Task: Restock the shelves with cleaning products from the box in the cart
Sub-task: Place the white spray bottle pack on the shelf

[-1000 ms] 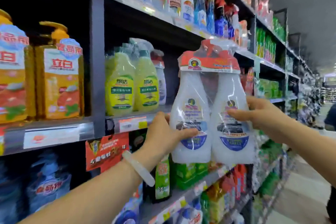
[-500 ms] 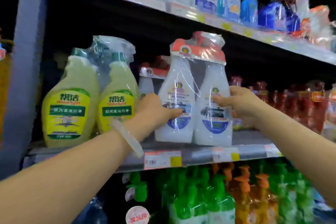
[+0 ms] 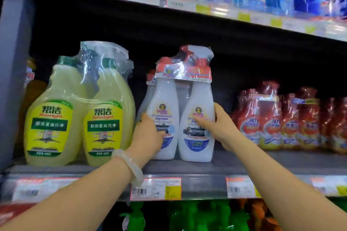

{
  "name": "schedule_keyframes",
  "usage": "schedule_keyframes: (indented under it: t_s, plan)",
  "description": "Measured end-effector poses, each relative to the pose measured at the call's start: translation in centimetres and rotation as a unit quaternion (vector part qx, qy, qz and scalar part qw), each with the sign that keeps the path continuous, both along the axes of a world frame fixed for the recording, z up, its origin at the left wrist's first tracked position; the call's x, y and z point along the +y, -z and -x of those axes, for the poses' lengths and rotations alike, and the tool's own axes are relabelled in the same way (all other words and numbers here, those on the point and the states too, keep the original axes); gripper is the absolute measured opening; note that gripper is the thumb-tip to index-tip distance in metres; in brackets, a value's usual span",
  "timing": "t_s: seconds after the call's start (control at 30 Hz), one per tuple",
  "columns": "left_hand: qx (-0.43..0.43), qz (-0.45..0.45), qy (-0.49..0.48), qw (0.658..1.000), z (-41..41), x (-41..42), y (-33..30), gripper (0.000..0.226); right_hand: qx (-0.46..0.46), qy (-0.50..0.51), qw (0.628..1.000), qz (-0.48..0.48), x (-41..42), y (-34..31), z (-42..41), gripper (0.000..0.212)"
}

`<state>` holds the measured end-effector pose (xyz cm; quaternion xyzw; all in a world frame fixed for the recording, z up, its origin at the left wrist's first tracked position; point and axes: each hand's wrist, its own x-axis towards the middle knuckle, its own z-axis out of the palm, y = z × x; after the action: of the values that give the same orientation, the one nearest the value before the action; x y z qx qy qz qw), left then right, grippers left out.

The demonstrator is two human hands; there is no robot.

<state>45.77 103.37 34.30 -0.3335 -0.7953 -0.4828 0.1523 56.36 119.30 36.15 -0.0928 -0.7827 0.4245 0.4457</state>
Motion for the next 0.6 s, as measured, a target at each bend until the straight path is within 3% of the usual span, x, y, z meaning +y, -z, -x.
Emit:
schedule_keyframes:
  t_s: [0.1, 0.17, 0.23, 0.37, 0.5, 0.6]
  plan:
    - [0.012, 0.120, -0.021, 0.992, -0.1, 0.1, 0.5, 0.110, -0.107, -0.008, 0.993, -0.051, 1.0, 1.1, -0.5, 0.097]
    - [0.016, 0.161, -0.038, 0.986, -0.3, 0.2, 0.9, 0.126, -0.151, 0.014, 0.987, -0.051, 1.3, 1.4, -0.7, 0.100]
    - [0.035, 0.168, -0.062, 0.983, 0.0, 0.7, 0.9, 0.125, -0.153, 0.031, 0.987, -0.044, 1.4, 1.2, -0.3, 0.091]
    - [0.069, 0.183, -0.108, 0.975, 0.9, 2.0, 1.1, 0.098, -0.140, 0.069, 0.987, -0.038, 1.3, 1.4, 1.5, 0.085]
    - [0.175, 0.358, -0.214, 0.892, 1.1, 2.8, 0.8, 0.087, -0.127, 0.075, 0.989, -0.018, 1.6, 1.9, 2.4, 0.088]
    - [0.211, 0.373, -0.215, 0.878, 0.9, 2.3, 0.4, 0.081, -0.106, 0.067, 0.992, 0.002, 1.9, 2.4, 2.6, 0.086]
